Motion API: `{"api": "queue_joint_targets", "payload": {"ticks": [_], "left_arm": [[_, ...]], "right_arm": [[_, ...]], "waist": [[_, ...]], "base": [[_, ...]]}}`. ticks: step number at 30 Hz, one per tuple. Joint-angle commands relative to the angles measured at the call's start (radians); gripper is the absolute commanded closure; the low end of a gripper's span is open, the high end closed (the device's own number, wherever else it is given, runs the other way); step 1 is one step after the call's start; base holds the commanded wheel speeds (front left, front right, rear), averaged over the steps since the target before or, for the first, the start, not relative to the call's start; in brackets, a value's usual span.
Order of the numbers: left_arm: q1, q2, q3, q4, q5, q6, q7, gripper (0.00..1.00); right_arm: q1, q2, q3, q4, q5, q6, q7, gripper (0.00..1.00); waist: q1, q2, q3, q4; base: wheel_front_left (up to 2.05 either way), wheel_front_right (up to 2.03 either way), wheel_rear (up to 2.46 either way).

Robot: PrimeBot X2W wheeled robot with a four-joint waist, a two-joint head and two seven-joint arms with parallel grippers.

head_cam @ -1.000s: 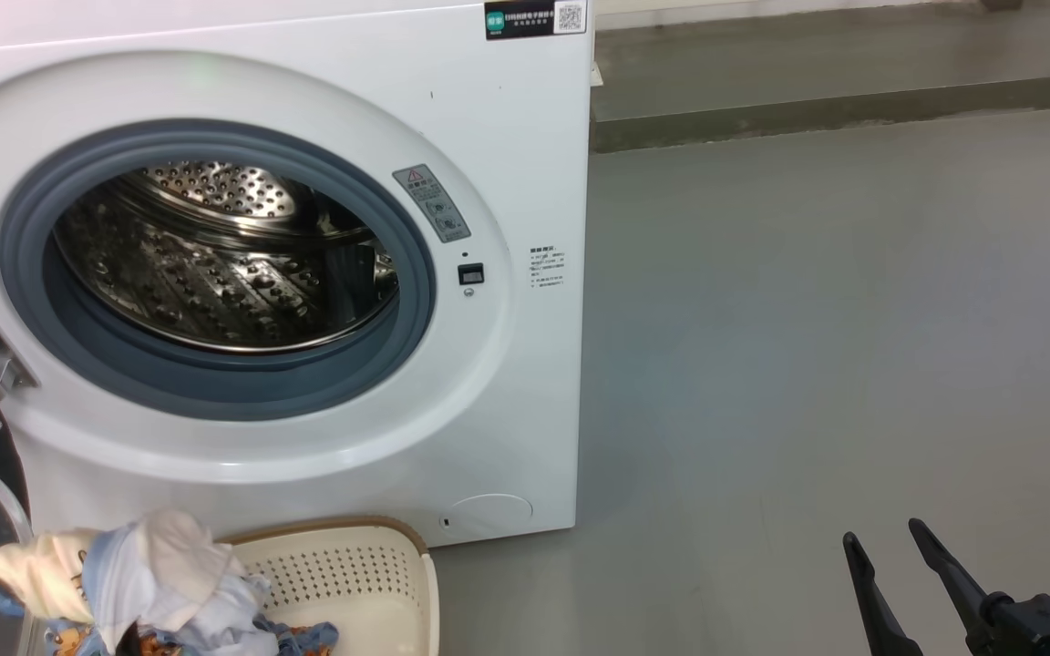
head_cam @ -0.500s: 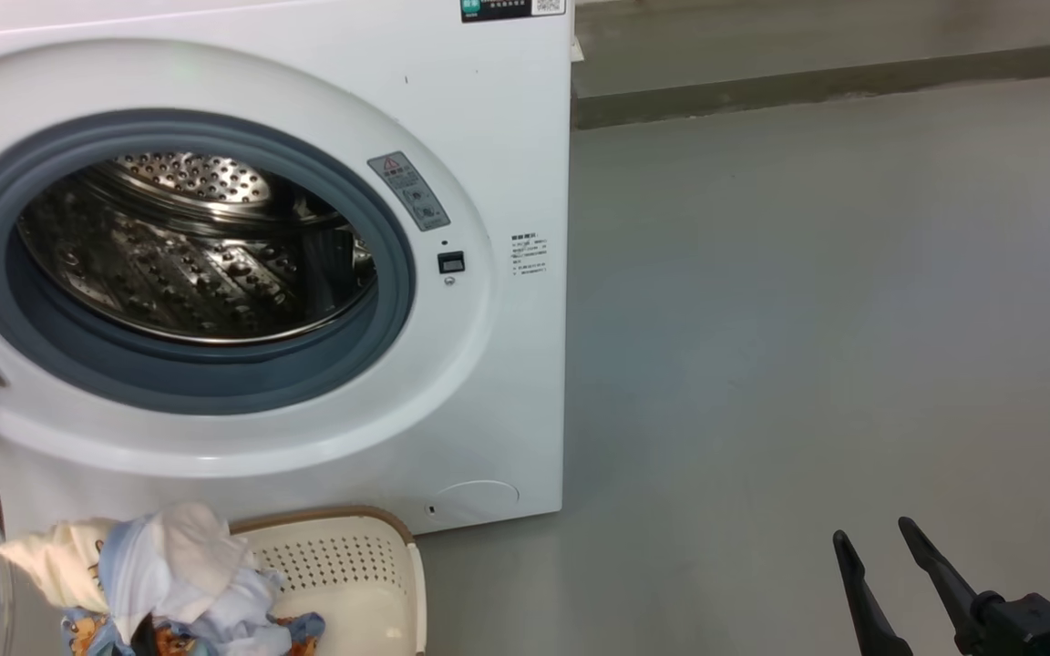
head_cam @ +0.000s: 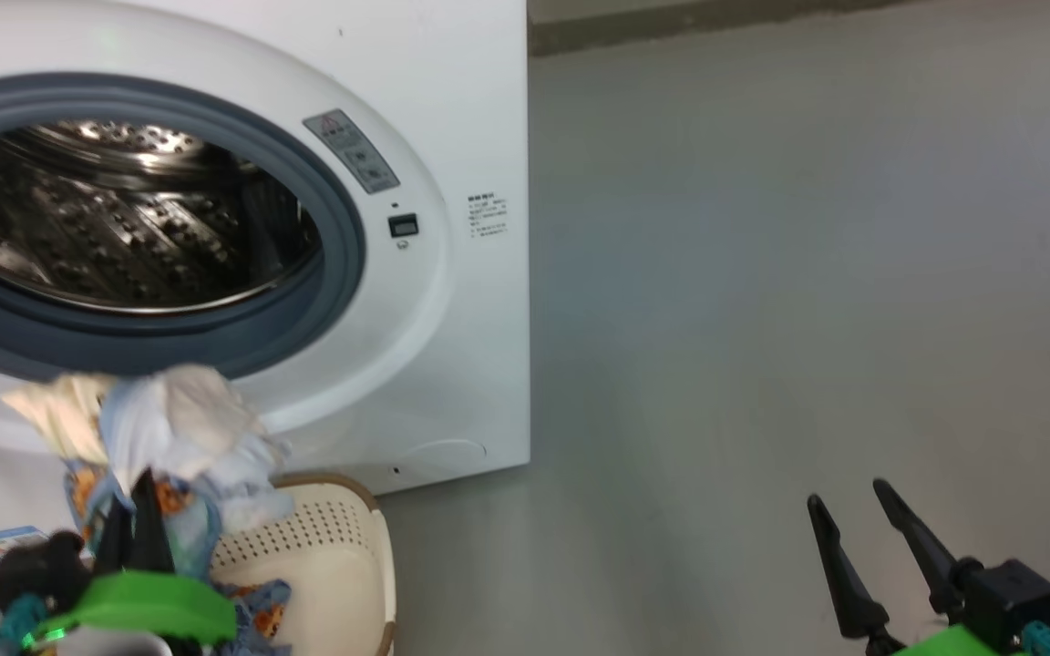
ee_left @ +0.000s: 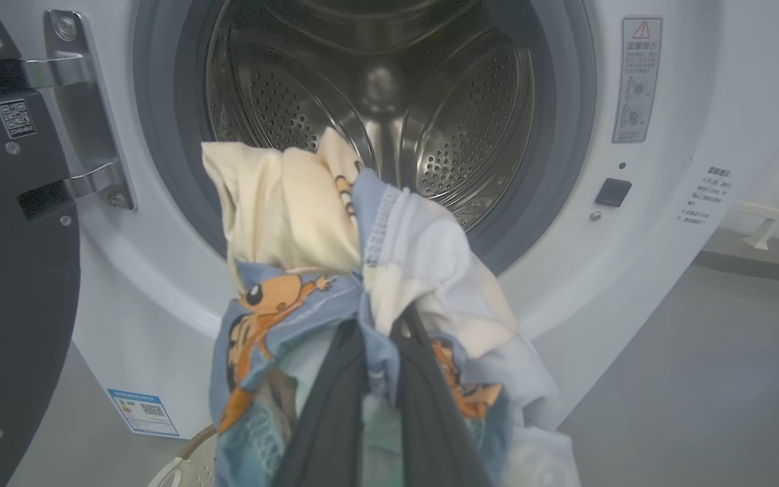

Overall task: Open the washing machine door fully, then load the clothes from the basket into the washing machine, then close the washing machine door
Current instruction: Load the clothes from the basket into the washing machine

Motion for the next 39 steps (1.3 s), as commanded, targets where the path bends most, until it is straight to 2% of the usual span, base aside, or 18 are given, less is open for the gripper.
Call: {"api": "queue_joint_targets", "payload": {"ticks": [1, 5, 11, 18, 39], "left_arm": [[-0.079, 0.038, 0.032, -0.005, 0.011, 0.007, -0.007, 1.00], [-0.203, 0.072, 0.051, 0.046, 0.013, 0.019, -0.009, 1.00], [-0.403, 0.154, 0.072, 0.149, 0.037, 0.029, -0.012, 1.00], [-0.602, 0.238, 0.102, 0.285, 0.061, 0.042, -0.015, 1.00], [-0.900, 0.338, 0.158, 0.431, 0.151, 0.071, -0.015, 1.00]], "right_arm": [[-0.050, -0.006, 0.030, -0.029, -0.004, 0.009, -0.005, 0.00], [-0.098, 0.007, 0.050, -0.041, 0.001, 0.009, -0.005, 0.00], [-0.165, 0.027, 0.077, -0.040, 0.014, 0.009, -0.005, 0.00], [-0.216, 0.037, 0.101, -0.029, 0.030, 0.009, -0.005, 0.00], [-0.226, 0.027, 0.151, -0.013, 0.075, 0.009, -0.005, 0.00]], "waist": [[0.0000, -0.0001, 0.072, -0.041], [0.0000, -0.0001, 0.154, -0.076], [0.0000, -0.0001, 0.278, -0.122], [0.0000, -0.0001, 0.375, -0.167], [0.0000, -0.0001, 0.542, -0.239]], "base": [[0.00, 0.00, 0.00], [0.00, 0.00, 0.00], [0.00, 0.00, 0.00], [0.00, 0.00, 0.00], [0.00, 0.00, 0.00]]}}
